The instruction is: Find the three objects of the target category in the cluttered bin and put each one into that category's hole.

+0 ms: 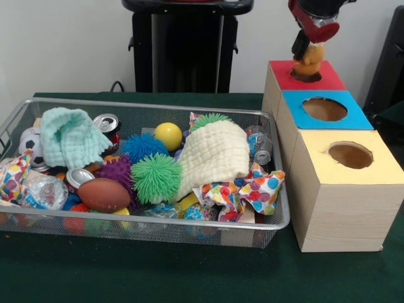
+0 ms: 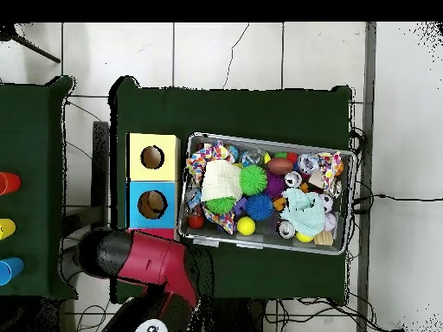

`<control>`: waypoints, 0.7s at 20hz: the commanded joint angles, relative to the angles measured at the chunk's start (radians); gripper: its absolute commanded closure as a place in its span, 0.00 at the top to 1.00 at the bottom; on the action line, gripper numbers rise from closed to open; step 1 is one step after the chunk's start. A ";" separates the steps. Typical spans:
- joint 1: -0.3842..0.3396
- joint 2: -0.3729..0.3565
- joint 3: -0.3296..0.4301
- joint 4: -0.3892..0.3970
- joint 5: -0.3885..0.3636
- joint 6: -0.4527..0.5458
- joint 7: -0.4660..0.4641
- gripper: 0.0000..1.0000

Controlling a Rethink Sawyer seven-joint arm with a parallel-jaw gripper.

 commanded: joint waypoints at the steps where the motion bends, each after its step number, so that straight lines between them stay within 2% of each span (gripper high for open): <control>1: 0.024 -0.002 -0.030 -0.094 -0.044 0.092 0.234 0.00; 7: 0.015 0.022 -0.008 -0.089 -0.001 0.009 0.224 0.00; 14: -0.003 0.055 -0.003 -0.157 0.008 0.039 0.229 0.00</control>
